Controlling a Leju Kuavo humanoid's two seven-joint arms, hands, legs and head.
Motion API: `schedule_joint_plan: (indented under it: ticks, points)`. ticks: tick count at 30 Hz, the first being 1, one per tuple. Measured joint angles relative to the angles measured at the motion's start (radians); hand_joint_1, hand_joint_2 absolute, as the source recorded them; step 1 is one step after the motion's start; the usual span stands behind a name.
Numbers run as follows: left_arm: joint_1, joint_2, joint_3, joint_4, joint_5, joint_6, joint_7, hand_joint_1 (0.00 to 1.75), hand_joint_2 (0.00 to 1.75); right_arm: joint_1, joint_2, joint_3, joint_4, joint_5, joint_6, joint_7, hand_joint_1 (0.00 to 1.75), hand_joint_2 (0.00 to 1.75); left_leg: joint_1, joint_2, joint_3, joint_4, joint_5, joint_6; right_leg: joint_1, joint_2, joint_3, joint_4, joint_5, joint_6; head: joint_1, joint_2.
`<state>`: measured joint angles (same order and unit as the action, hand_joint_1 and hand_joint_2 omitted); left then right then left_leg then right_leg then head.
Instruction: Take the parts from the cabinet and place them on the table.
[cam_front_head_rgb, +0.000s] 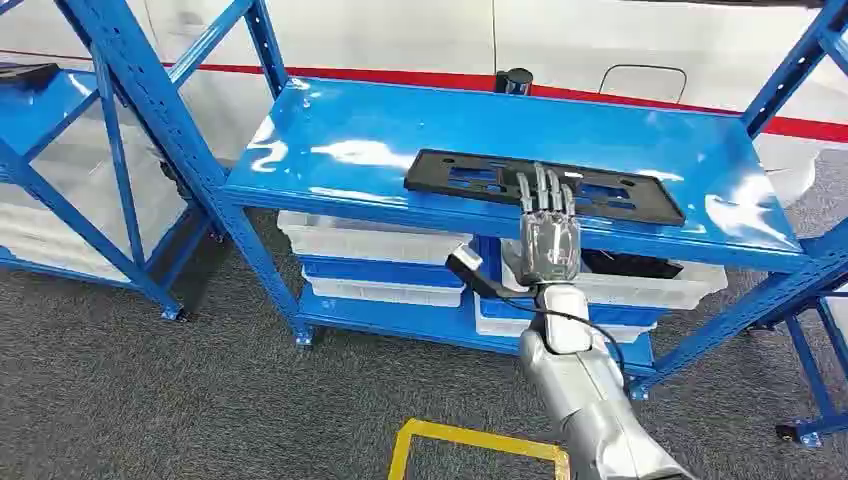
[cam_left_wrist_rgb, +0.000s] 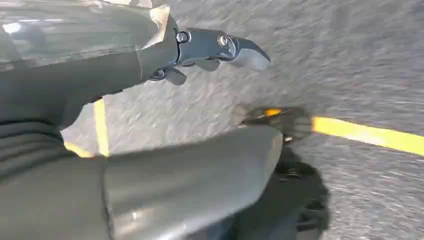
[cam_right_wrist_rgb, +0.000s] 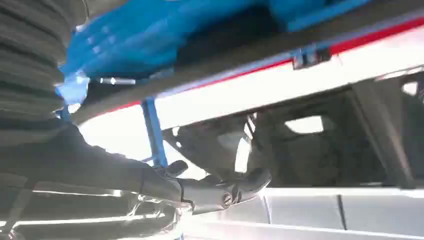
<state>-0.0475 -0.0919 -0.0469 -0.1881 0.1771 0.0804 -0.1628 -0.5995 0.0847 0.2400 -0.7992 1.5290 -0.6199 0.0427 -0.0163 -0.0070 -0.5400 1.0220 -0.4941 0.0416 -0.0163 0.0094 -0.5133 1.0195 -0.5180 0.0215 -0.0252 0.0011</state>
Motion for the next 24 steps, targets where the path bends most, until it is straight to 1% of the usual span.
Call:
schedule_joint_plan:
  ticks: [1, 3, 5, 8, 10, 14, 15, 19, 24]
  points:
    - [-0.003, 0.003, -0.009, 0.0, -0.011, 0.008, -0.017, 0.0, 0.0, -0.008, -0.001, -0.009, 0.0, 0.002, 0.003, 0.009, 0.0, 1.75, 0.0, 0.0, 0.0, 0.0, 0.0, 0.0, 0.0, 0.0, 0.0, 0.0, 0.0, 0.0, 0.0, 0.0]
    - [-0.011, 0.008, -0.027, 0.0, -0.023, 0.015, -0.033, 0.0, 0.0, -0.022, -0.004, -0.023, 0.0, 0.003, 0.008, 0.03, 0.0, 1.75, 0.0, 0.0, 0.0, 0.0, 0.0, 0.0, 0.0, 0.0, 0.0, 0.0, 0.0, 0.0, 0.0, 0.0]
    - [-0.019, 0.012, -0.038, 0.0, -0.024, 0.004, -0.033, 0.0, 0.0, -0.032, -0.009, -0.032, -0.001, 0.003, 0.014, 0.037, 0.0, 1.75, 0.0, 0.0, 0.0, 0.0, 0.0, 0.0, 0.0, 0.0, 0.0, 0.0, 0.0, 0.0, 0.0, 0.0]
    - [-0.03, 0.016, -0.051, 0.0, -0.041, -0.009, -0.015, 0.0, 0.0, -0.038, -0.019, -0.048, -0.017, 0.004, 0.026, 0.051, 0.0, 1.75, 0.0, 0.0, 0.0, 0.0, 0.0, 0.0, 0.0, 0.0, 0.0, 0.0, 0.0, 0.0, 0.0, 0.0]
    - [-0.036, 0.016, -0.066, 0.0, -0.054, -0.016, 0.001, 0.0, 0.0, -0.04, -0.028, -0.061, -0.038, 0.004, 0.053, 0.055, 0.0, 1.75, 0.0, 0.0, 0.0, 0.0, 0.0, 0.0, 0.0, 0.0, 0.0, 0.0, 0.0, 0.0, 0.0, 0.0]
    - [-0.045, 0.015, -0.072, 0.0, -0.028, -0.048, 0.006, 0.0, 0.0, -0.041, -0.047, -0.078, -0.064, 0.004, 0.093, 0.069, 0.0, 1.75, 0.0, 0.0, 0.0, 0.0, 0.0, 0.0, 0.0, 0.0, 0.0, 0.0, 0.0, 0.0, 0.0, 0.0]
    - [-0.046, 0.015, -0.072, 0.0, -0.022, -0.055, 0.006, 0.0, 1.75, -0.041, -0.051, -0.082, -0.065, 0.004, 0.096, 0.072, 0.0, 1.75, 0.0, 0.0, 0.0, 0.0, 0.0, 0.0, 0.0, 0.0, 0.0, 0.0, 0.0, 0.0, 0.0, 0.0]
    - [-0.052, 0.014, -0.072, 0.0, -0.013, -0.087, 0.009, 0.0, 1.75, -0.044, -0.066, -0.092, -0.061, 0.004, 0.122, 0.083, 0.0, 1.75, 0.0, -0.001, 0.0, 0.0, 0.0, 0.0, 0.0, 0.0, 0.0, 0.0, 0.0, 0.0, 0.0, 0.0]
    - [-0.054, 0.01, -0.071, 0.0, -0.011, -0.091, 0.011, 0.0, 1.75, -0.062, -0.074, -0.095, -0.022, 0.004, 0.133, 0.098, 0.0, 1.75, 0.0, 0.0, 0.0, 0.0, 0.0, 0.0, 0.0, 0.0, 0.0, 0.0, 0.0, 0.0, 0.0, 0.0]
